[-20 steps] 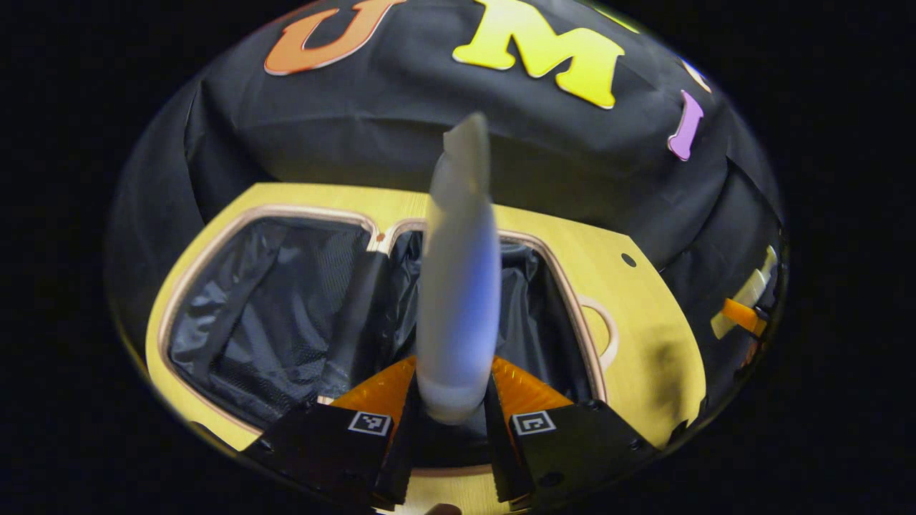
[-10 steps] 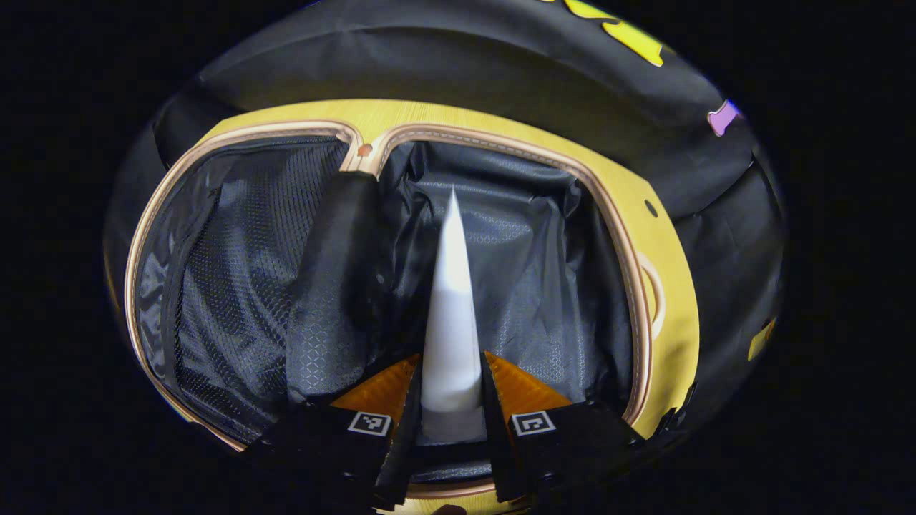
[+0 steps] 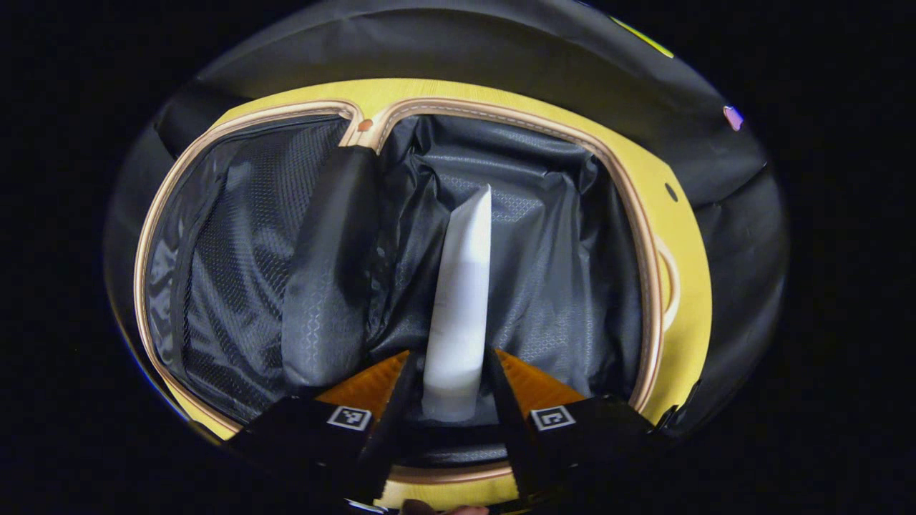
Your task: First open the suitcase, pack the skin care products into it, and then close the suitcase.
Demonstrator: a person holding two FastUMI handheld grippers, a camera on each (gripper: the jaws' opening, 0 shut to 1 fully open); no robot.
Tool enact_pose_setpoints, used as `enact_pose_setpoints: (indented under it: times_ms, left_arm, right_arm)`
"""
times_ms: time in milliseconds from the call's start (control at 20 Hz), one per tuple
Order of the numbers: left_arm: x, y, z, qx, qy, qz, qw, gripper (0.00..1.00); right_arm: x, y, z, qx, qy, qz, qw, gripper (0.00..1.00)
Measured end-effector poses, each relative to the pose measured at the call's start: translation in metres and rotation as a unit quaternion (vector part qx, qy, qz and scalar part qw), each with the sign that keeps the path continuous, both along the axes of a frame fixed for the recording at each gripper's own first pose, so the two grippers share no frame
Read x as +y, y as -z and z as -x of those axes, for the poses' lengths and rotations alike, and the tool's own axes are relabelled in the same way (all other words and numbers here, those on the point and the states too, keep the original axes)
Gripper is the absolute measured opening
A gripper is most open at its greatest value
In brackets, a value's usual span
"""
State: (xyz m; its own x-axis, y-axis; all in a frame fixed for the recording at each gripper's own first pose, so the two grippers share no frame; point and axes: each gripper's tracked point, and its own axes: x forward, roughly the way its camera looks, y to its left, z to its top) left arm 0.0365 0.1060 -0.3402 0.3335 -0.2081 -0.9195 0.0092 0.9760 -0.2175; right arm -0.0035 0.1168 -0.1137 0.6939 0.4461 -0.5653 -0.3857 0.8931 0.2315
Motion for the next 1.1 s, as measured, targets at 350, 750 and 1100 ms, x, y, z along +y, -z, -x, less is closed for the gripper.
enact_pose_setpoints:
  times_ms: [350, 750, 1100]
  left_arm:
    - [0.028, -0.085, 0.043, -0.158, -0.077, 0.029, 0.984, 0.89]
    - [0.075, -0.116, 0.159, -0.236, -0.141, 0.029, 0.961, 0.94]
    - [0.108, -0.118, 0.193, -0.246, -0.142, 0.020, 0.959, 0.94]
  right_arm:
    - [0.123, 0.029, -0.037, 0.081, -0.096, -0.001, 0.992, 0.48]
    - [0.198, 0.153, -0.058, 0.304, -0.035, 0.011, 0.952, 0.46]
    - [0.184, 0.209, -0.075, 0.398, 0.089, 0.078, 0.910, 0.46]
